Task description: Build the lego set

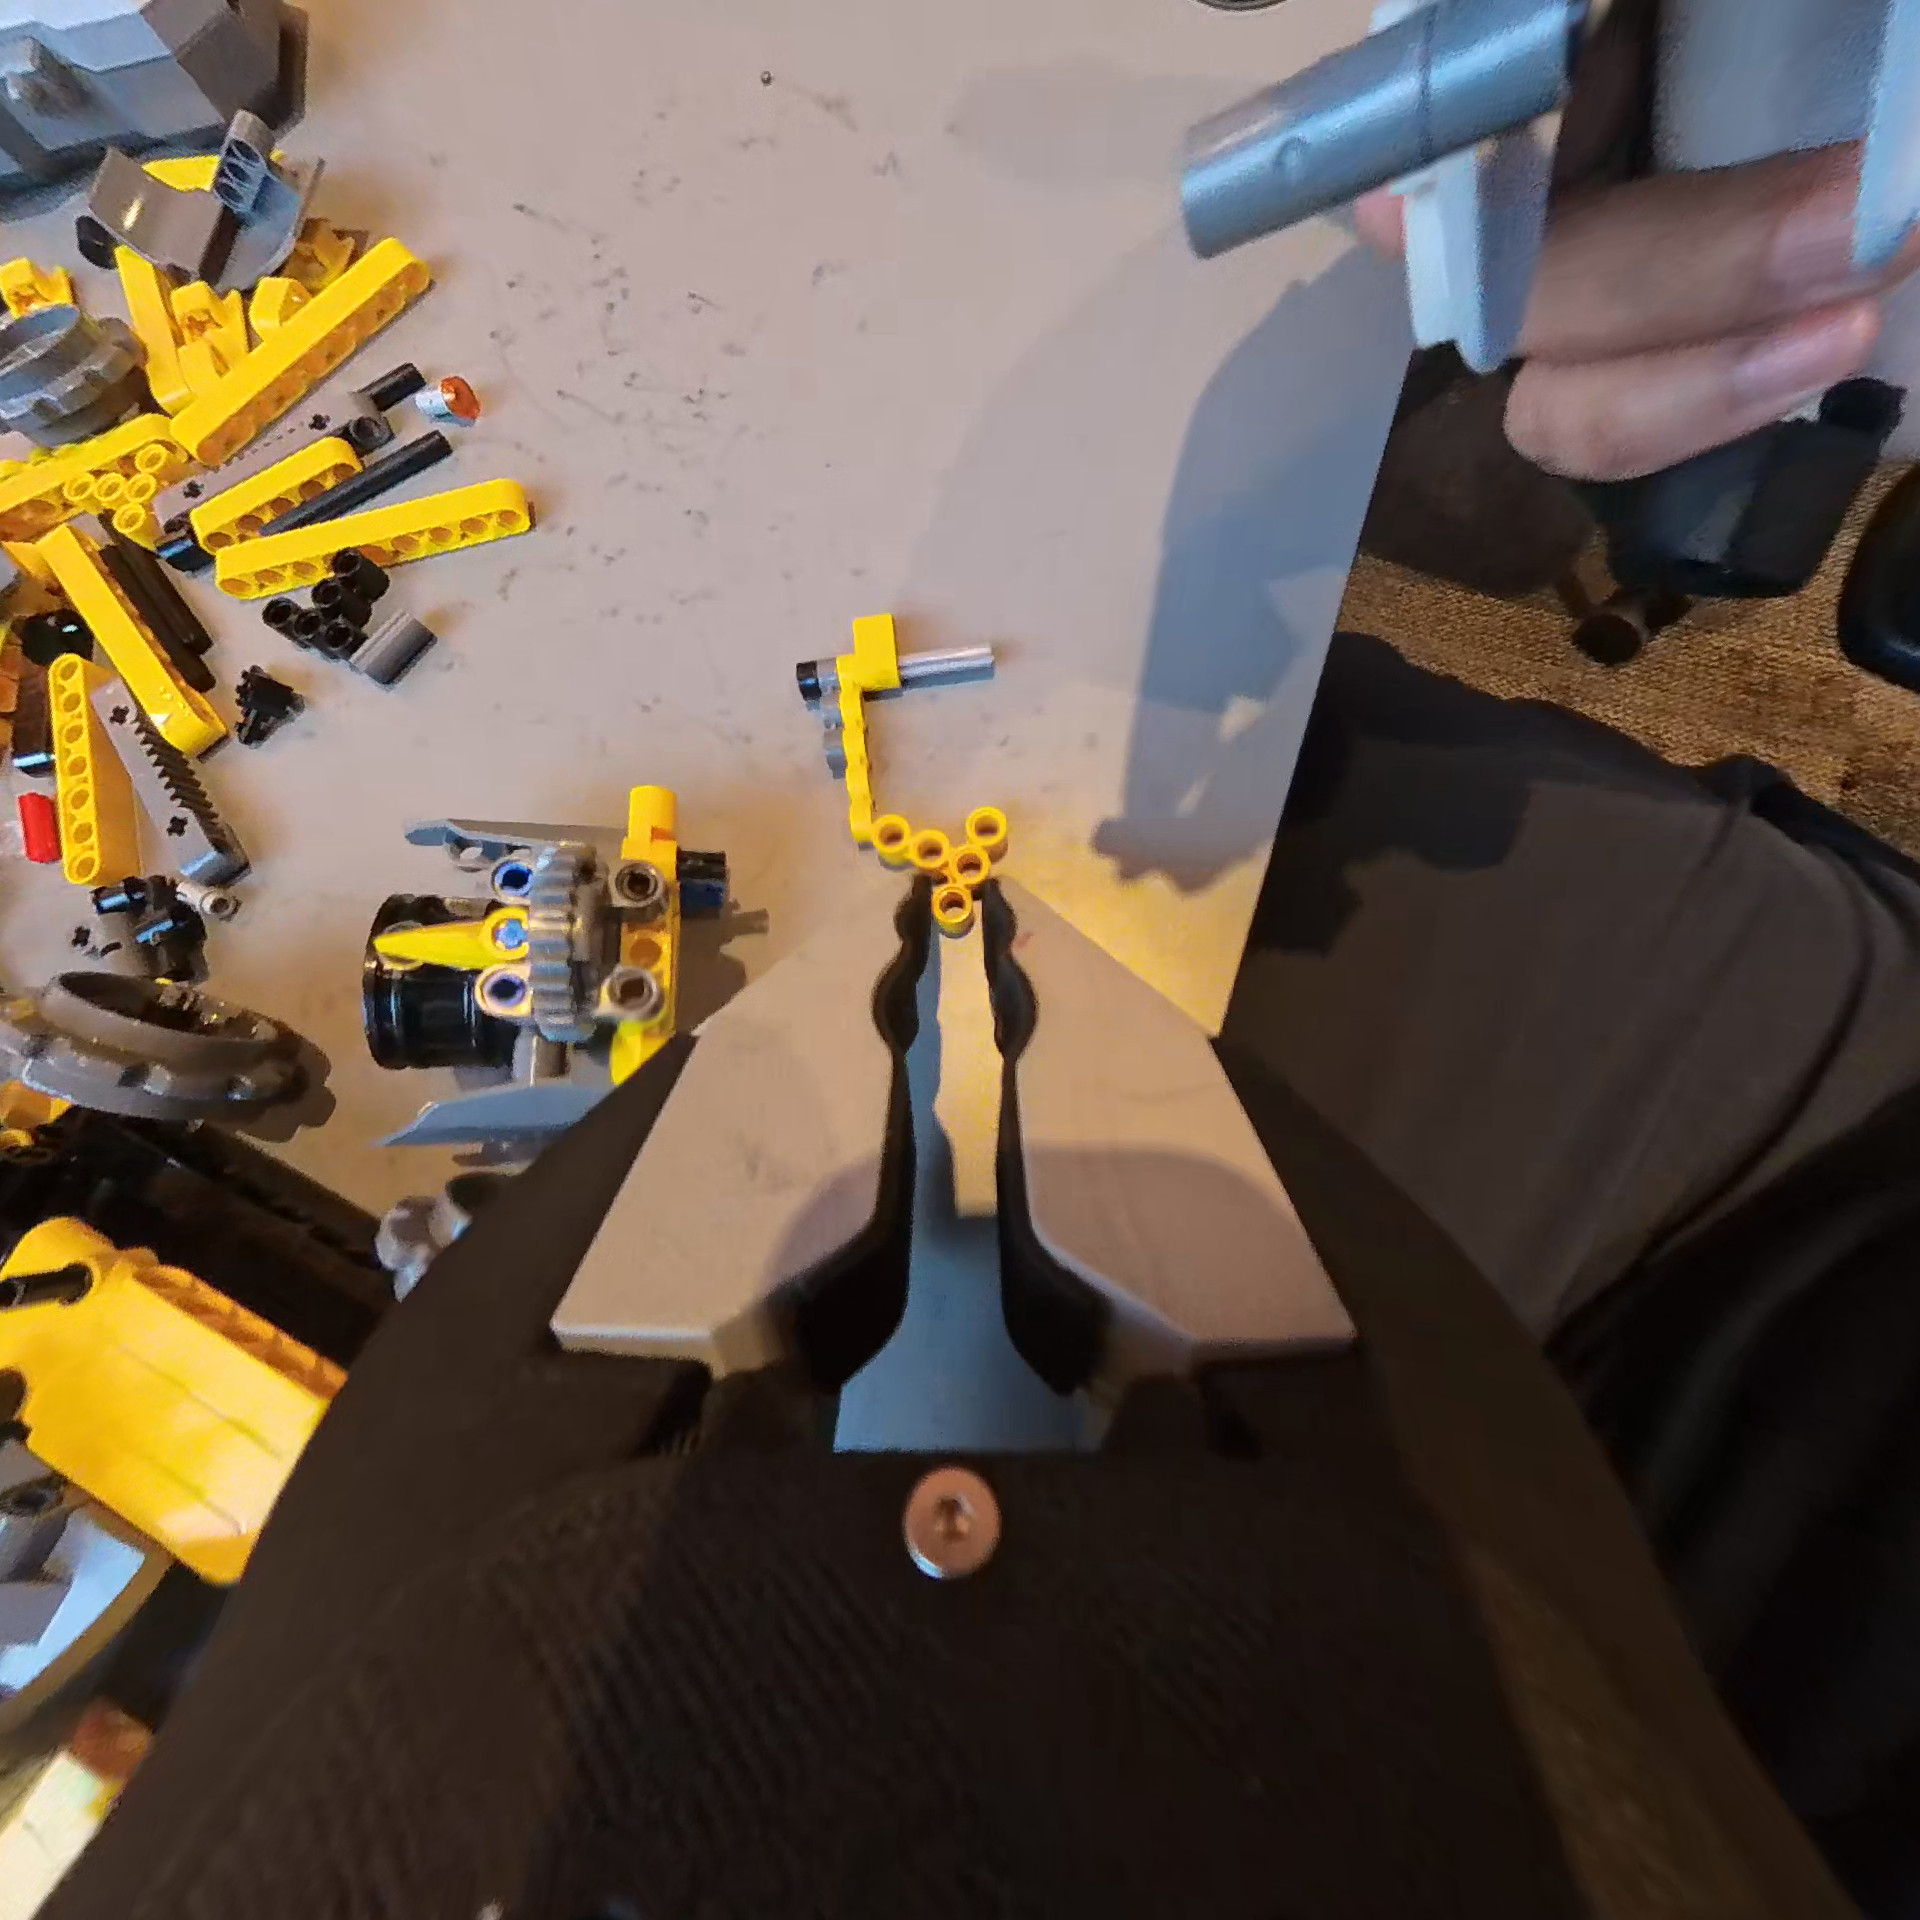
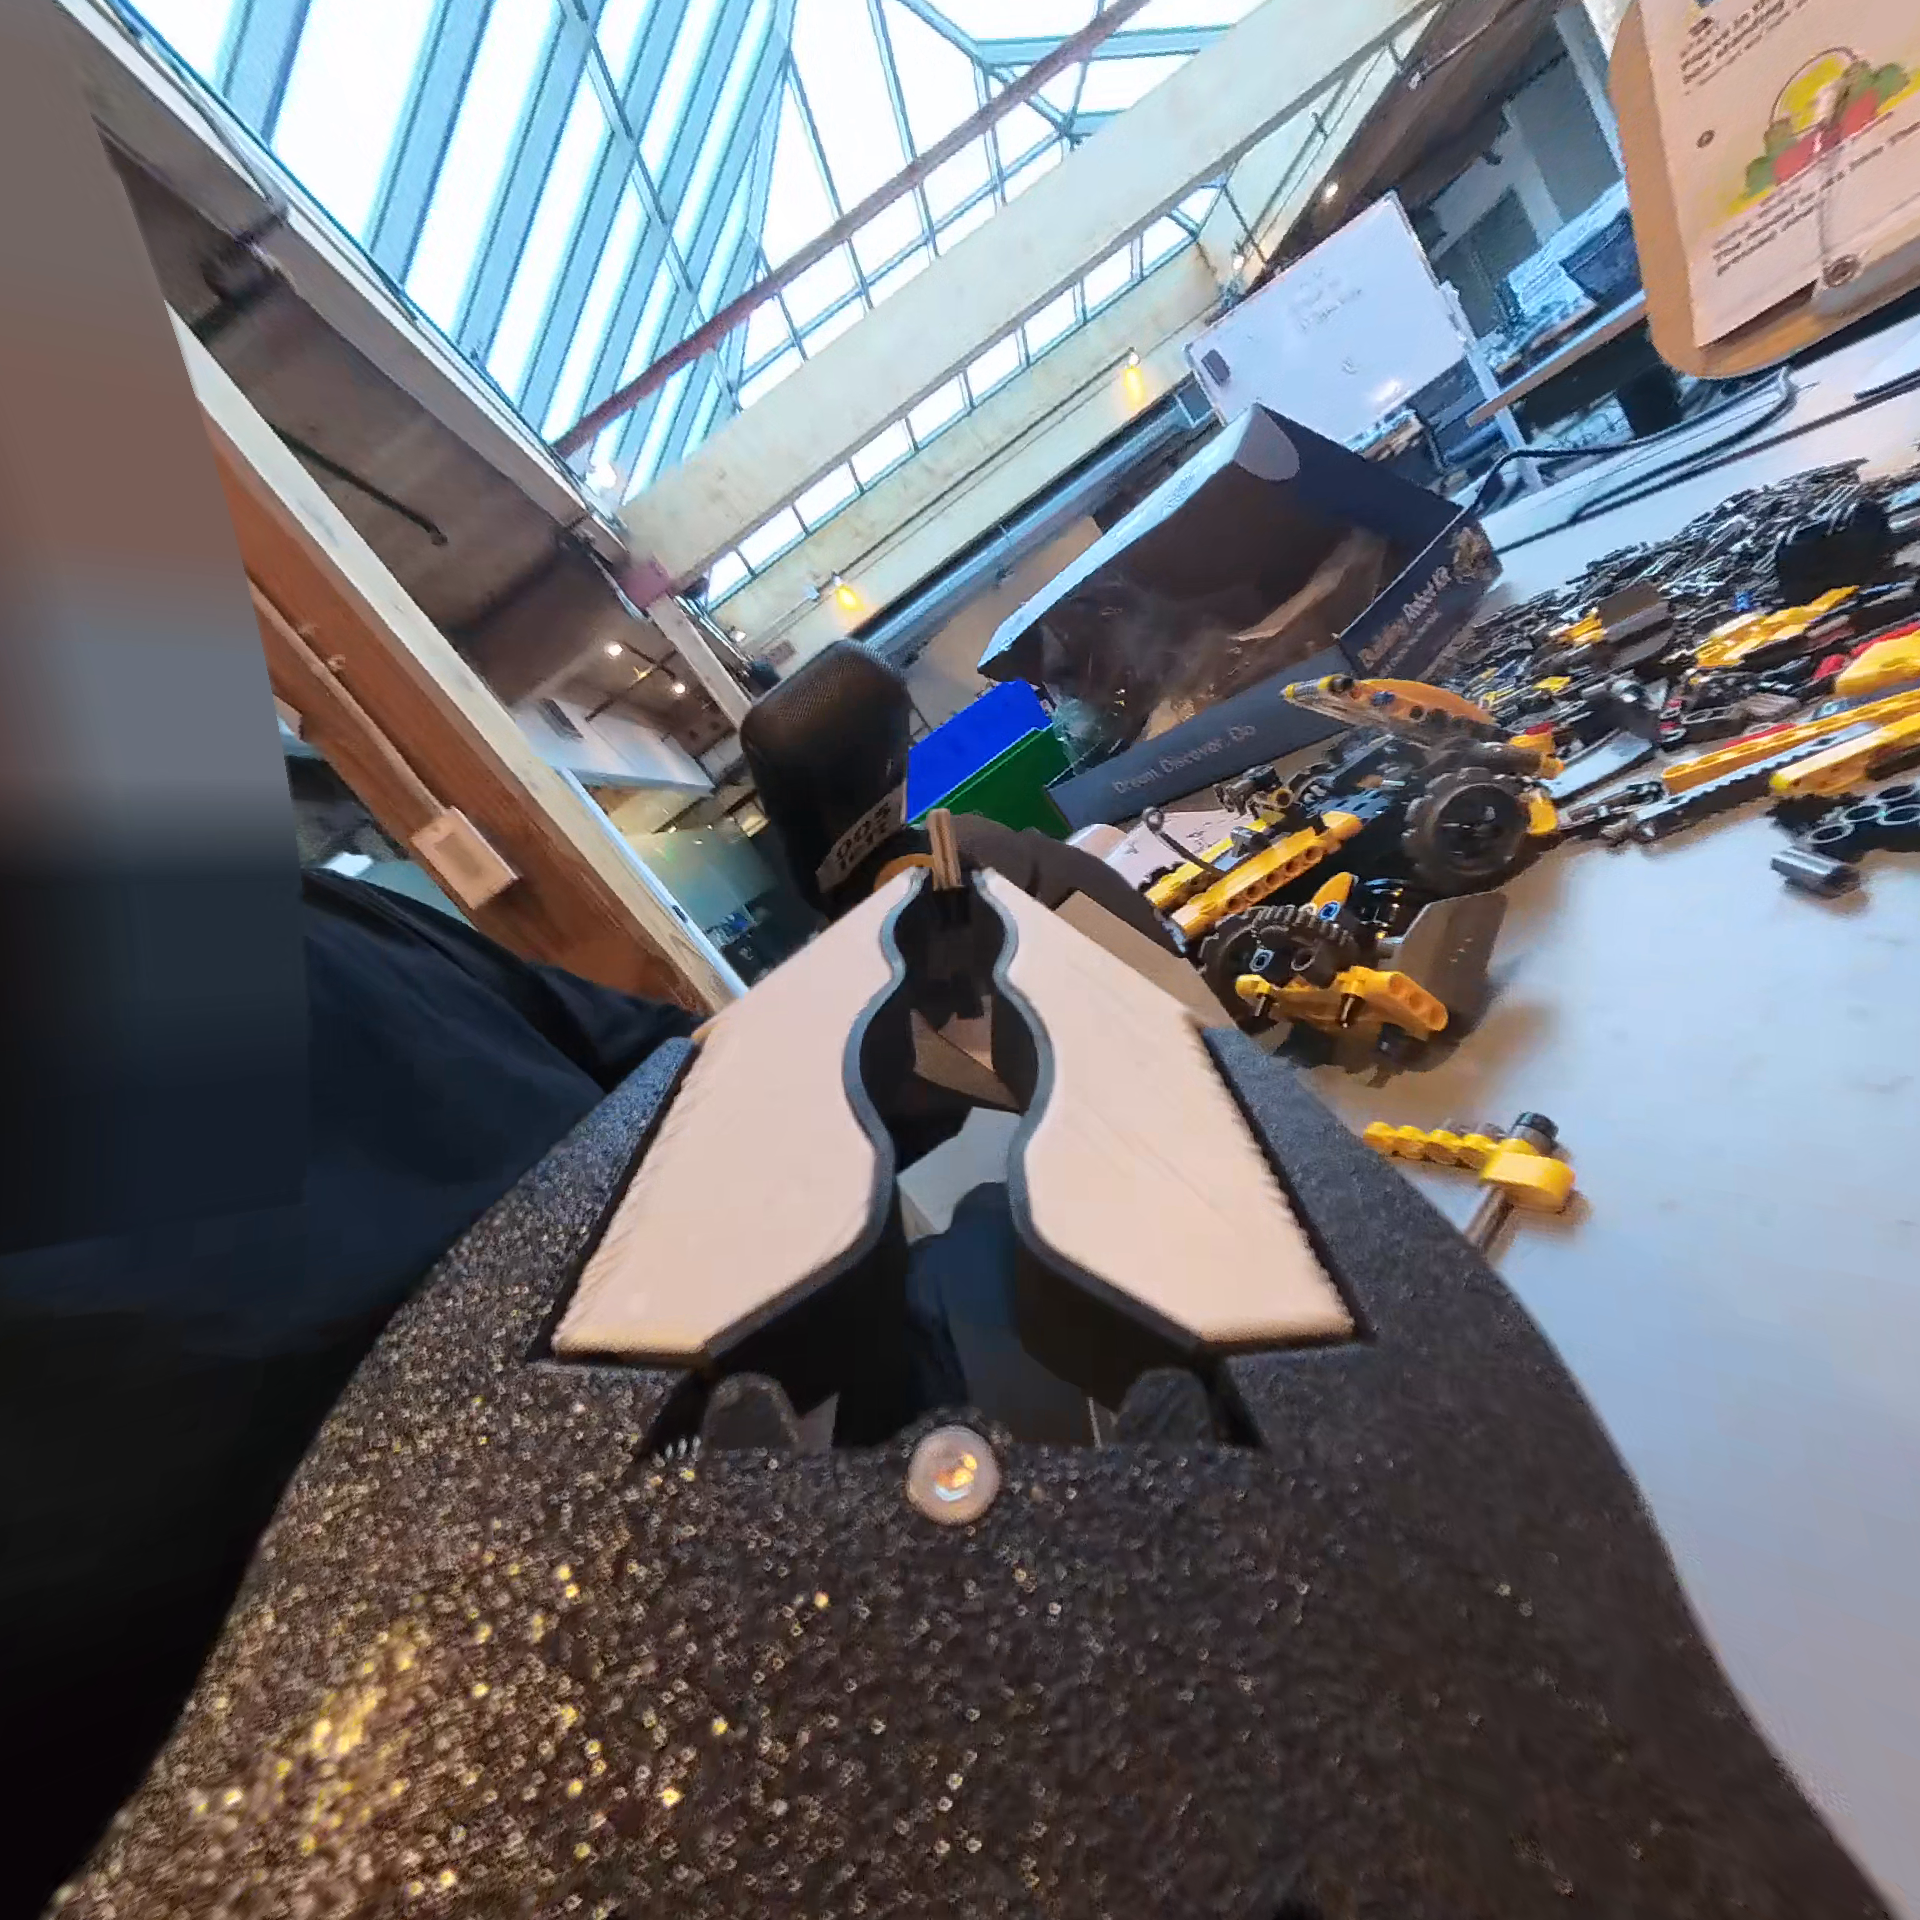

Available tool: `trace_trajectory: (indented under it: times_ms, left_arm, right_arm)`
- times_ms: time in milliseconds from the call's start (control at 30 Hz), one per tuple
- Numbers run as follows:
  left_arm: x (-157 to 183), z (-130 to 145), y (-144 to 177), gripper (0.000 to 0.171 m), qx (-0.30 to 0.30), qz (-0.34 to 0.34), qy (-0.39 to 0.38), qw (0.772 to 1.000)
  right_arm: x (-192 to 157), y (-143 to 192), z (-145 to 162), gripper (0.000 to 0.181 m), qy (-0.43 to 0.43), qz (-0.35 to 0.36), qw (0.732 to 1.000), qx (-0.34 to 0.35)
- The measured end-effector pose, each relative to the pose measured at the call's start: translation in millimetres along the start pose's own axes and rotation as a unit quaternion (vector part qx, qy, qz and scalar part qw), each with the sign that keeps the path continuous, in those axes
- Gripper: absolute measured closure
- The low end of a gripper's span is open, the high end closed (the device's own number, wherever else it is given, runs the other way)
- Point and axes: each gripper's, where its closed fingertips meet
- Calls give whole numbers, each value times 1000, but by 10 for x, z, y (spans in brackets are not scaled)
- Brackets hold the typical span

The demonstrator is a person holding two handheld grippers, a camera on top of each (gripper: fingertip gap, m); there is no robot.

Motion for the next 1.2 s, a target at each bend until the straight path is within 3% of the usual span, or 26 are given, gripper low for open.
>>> trace_trajectory:
  times_ms: [467,633,733,933,1200]
  left_arm:
    - [76,622,466,164,2,7,57,998]
    - [90,666,513,144,8,18,69,997]
    - [147,588,637,142,30,26,61,997]
    - [216,117,1007,140,126,58,36,990]
    - [309,4,1114,139,165,134,49,976]
  right_arm:
    - [-87,-435,167,175,-56,-46,997,-8]
    - [-82,-616,279,176,-50,-37,998,-26]
    - [-114,-667,267,176,-36,-33,999,-22]
    - [-200,-846,365,176,5,-30,998,-48]
    - [-281,-876,377,175,35,-39,998,-47]
Point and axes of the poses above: each gripper's, where its closed fingertips meet, y back along the fingers, z out of its underside, x = y × z across the jaws, and after that the axes turned 9 degrees about -x, right-handed
